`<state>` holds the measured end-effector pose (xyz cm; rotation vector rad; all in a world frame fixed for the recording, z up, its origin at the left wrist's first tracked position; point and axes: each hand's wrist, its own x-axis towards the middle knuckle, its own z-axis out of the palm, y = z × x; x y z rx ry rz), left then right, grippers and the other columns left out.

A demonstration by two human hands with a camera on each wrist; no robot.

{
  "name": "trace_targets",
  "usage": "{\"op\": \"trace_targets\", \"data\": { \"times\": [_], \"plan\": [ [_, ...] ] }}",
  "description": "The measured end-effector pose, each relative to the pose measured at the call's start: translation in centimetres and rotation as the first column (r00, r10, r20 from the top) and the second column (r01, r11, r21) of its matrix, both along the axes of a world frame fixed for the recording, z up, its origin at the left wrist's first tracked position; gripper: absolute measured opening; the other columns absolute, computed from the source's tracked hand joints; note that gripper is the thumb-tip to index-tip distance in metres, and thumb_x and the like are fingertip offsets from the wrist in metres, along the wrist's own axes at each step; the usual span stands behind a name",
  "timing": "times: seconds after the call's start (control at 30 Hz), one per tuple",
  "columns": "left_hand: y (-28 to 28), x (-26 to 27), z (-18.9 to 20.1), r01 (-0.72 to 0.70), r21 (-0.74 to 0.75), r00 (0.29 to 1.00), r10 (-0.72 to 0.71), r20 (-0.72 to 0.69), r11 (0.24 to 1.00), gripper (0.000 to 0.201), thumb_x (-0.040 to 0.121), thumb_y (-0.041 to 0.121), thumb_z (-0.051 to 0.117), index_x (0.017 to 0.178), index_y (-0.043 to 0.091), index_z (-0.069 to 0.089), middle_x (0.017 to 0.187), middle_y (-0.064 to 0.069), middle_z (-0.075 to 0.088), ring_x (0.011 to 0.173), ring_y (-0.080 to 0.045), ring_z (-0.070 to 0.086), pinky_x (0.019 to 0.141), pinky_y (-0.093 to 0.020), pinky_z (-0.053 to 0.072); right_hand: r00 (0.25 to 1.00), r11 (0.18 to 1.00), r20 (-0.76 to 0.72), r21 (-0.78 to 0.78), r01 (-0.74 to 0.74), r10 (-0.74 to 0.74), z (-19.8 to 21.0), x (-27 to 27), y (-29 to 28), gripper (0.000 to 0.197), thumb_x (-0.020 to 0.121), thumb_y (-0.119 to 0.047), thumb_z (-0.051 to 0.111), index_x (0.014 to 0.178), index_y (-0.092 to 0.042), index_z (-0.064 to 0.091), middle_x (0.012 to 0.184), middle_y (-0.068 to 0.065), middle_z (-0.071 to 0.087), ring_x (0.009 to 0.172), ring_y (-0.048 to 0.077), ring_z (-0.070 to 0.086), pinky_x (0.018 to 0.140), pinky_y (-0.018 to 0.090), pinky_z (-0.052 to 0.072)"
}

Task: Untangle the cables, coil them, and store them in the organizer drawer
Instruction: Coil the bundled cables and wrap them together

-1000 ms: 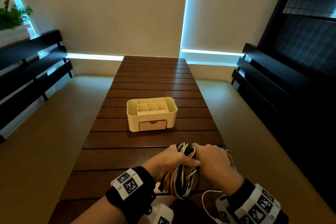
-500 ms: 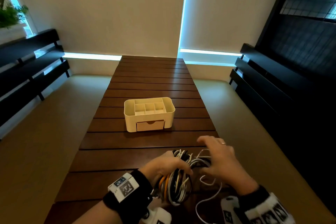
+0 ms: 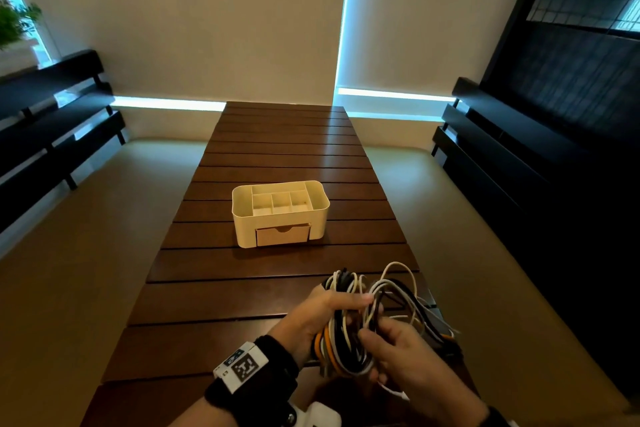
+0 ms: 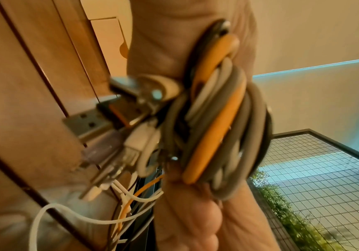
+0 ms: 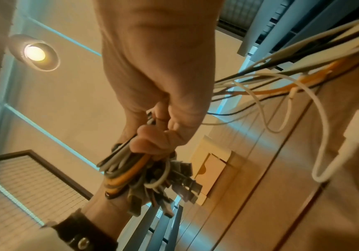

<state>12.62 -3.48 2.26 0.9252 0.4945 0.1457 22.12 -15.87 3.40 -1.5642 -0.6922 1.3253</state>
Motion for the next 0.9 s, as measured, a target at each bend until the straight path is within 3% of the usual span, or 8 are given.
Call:
{"op": "trace_targets", "data": {
  "times": [0.13,0.23,0.3,0.4,0.57,0.7,0.8,0.9],
  "plan": [
    [0.5,0.0,0.4,0.056,0.021,0.998,-0.056,-0.020,0.998,0.022,0.071,0.009,0.076,0.091,0.001,0.070,0.088,-0.013,0.071,0.078,-0.024,0.069,0.073,-0.037,0.057,0.961,0.991,0.245,-0.048,-0.123,0.131,1.2,0.3,0.3,0.014,0.093,-0.017,0.053,0.099,-0.009,0.063,0.075,0.007,0.065,0.045,0.004,0.053,0.047,0.017,0.042],
    [0.4,0.2,0.7,0.140,0.155,0.982,-0.118,-0.144,0.978,0.043,0.058,0.018,0.086,0.094,0.001,0.071,0.097,-0.016,0.068,0.093,-0.031,0.066,0.091,-0.044,0.051,0.794,0.947,0.518,-0.156,-0.280,0.320,1.8,0.4,0.6,0.010,0.094,-0.020,0.051,0.093,-0.025,0.059,0.075,-0.009,0.061,0.051,-0.007,0.057,0.054,0.010,0.043],
    [0.3,0.3,0.6,0.171,0.182,0.972,-0.135,-0.194,0.968,0.034,0.061,0.019,0.084,0.088,0.005,0.069,0.087,-0.012,0.067,0.082,-0.025,0.066,0.081,-0.037,0.053,0.686,0.923,0.621,-0.196,-0.331,0.379,1.7,0.3,0.7,0.012,0.094,-0.021,0.050,0.101,-0.025,0.059,0.075,-0.015,0.054,0.062,-0.011,0.056,0.059,0.007,0.043],
    [0.3,0.3,0.3,0.149,0.227,0.967,-0.094,-0.236,0.962,0.022,0.068,0.017,0.080,0.084,0.008,0.067,0.078,-0.006,0.066,0.071,-0.018,0.065,0.069,-0.029,0.053,0.647,0.943,0.688,-0.195,-0.270,0.328,0.9,-0.3,0.8,0.020,0.094,-0.022,0.050,0.108,-0.014,0.062,0.084,-0.011,0.061,0.074,-0.002,0.057,0.069,0.011,0.048],
    [-0.9,1.4,-0.1,0.044,0.407,0.962,0.070,-0.262,0.912,0.016,0.067,0.003,0.077,0.073,0.007,0.064,0.064,-0.002,0.064,0.060,-0.013,0.064,0.059,-0.025,0.050,0.611,0.872,0.631,-0.427,-0.241,0.478,0.6,2.2,-0.3,0.018,0.084,-0.041,0.062,0.073,-0.026,0.061,0.072,-0.008,0.063,0.065,0.001,0.059,0.069,0.017,0.051],
    [-1.3,2.2,0.1,0.086,0.434,0.978,0.007,-0.209,0.897,0.019,0.072,-0.002,0.073,0.067,0.013,0.063,0.057,0.006,0.065,0.059,-0.009,0.064,0.057,-0.022,0.049,0.503,0.904,0.846,-0.342,0.256,0.178,0.5,8.5,-2.0,0.055,0.059,-0.050,0.079,0.102,-0.026,0.055,0.102,-0.007,0.059,0.090,0.009,0.059,0.079,0.030,0.052],
    [-1.7,3.2,1.3,0.110,0.430,0.990,-0.061,-0.126,0.896,0.019,0.075,-0.004,0.071,0.069,0.013,0.064,0.062,0.007,0.067,0.063,-0.007,0.065,0.059,-0.019,0.048,0.535,0.969,0.844,-0.160,0.189,0.035,-1.4,10.0,-1.4,0.106,0.042,-0.050,0.086,0.131,-0.037,0.028,0.131,-0.011,0.040,0.122,0.013,0.041,0.103,0.043,0.035],
    [-2.2,4.7,2.5,0.133,0.407,0.991,-0.127,-0.042,0.904,0.019,0.075,-0.007,0.067,0.078,0.012,0.068,0.075,0.002,0.072,0.071,-0.008,0.068,0.062,-0.018,0.051,0.629,0.979,0.756,0.078,0.187,-0.180,-3.8,9.6,0.3,0.057,0.072,-0.019,0.076,0.119,-0.030,0.044,0.107,-0.011,0.057,0.106,0.010,0.055,0.090,0.030,0.045]
  ]
}}
